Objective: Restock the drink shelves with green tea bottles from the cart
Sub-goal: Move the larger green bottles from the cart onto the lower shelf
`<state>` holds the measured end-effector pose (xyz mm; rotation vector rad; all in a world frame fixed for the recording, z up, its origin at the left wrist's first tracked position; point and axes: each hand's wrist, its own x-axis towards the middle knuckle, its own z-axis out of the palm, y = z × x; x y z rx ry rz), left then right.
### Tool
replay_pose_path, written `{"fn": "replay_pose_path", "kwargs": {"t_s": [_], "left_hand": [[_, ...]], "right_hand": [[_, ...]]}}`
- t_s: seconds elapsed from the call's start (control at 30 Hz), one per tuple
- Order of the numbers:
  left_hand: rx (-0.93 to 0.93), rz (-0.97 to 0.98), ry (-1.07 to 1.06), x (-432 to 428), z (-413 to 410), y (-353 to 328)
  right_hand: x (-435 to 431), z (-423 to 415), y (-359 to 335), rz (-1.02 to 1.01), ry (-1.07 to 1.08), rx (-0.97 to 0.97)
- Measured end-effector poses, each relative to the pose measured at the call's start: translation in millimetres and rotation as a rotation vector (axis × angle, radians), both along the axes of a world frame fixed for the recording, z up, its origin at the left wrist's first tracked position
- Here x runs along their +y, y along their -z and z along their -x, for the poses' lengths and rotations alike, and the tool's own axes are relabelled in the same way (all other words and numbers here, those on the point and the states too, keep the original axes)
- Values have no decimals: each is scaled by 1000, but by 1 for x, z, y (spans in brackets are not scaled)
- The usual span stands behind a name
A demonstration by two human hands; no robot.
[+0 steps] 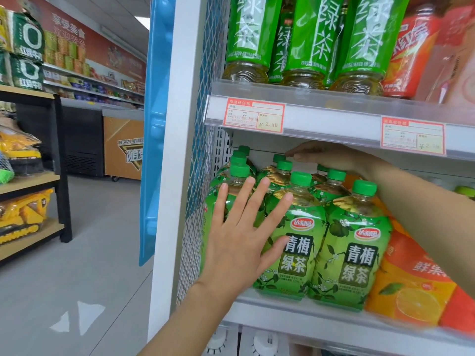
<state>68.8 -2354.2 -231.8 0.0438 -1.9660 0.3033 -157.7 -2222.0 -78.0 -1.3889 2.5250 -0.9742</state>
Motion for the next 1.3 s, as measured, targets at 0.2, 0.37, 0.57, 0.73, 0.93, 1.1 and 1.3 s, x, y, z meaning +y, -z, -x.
{"fn": "replay_pose_path", "kwargs": {"t_s": [0.2,0.37,0.57,0.73,0.93,1.1,1.3], "left_hand": [[-77,-67,72,5,-17,-13],[82,-52,232,11,-43,-59],[270,-43,317,15,-61,-141],[246,-210,238,5,-47,-188],[135,-387,185,-7,-32,-208],[81,-537,235,-6,-28,-217],[105,-596,269,-12,-27,-222]], "right_hand": [[43,-55,3,42,127,-4],[102,-119,14,156,195,-17],[148,-202,-29,-7,28,-50],[114,-211,-92,529,72,157],[59,-151,-130,635,308,215],[55,-133,-122,589,242,122],[60,-144,-125,525,410,354]]}}
